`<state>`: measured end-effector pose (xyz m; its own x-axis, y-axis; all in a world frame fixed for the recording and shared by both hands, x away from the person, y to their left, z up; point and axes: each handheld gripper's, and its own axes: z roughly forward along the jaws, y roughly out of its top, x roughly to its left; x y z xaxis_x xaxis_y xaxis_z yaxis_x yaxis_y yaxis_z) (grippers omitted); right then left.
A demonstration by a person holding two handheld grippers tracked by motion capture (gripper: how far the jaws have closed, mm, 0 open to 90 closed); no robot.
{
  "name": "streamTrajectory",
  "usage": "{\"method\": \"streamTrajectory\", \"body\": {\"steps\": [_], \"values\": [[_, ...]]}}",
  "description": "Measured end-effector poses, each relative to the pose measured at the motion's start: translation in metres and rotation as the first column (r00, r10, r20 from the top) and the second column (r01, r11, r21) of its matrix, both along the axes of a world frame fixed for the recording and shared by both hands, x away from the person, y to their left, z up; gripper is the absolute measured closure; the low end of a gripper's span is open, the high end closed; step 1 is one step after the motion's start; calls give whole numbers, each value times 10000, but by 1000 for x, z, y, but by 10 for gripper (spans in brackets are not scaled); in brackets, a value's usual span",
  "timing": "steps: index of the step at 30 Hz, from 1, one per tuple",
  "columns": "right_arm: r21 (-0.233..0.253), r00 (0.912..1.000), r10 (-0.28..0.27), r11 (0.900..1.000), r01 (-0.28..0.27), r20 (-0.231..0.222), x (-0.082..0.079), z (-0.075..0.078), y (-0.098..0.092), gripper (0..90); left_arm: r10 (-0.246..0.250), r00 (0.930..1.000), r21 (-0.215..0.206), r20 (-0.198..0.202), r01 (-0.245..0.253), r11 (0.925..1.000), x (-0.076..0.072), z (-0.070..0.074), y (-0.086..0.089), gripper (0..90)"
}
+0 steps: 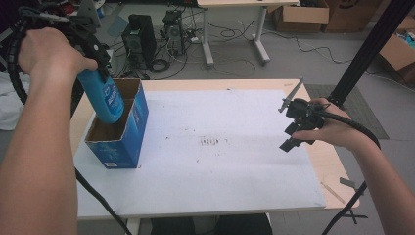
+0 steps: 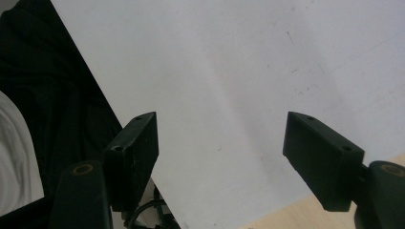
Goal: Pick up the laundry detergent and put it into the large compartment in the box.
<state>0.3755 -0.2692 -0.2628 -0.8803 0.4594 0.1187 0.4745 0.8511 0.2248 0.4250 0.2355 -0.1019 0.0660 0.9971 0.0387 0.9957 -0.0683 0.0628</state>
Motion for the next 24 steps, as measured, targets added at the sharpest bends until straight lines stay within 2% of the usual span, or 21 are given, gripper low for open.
{"method": "streamTrajectory", "body": {"steps": [6, 12, 24], "values": [[35, 10000, -11, 10000, 11, -7, 0, -1, -1, 281, 26, 10000, -50, -35, -26, 10000, 0, -5, 6, 381], [15, 10000, -10, 10000, 10, -32, 0, -2, 0, 281, 93, 9998, -29, -147, -94, 10000, 1, -17, 10, 381], [11, 10000, 44, 10000, -44, -18, -1, -2, 1, 283, 29, 9987, -148, -501, -36, 9999, 5, -59, 13, 381]]}}
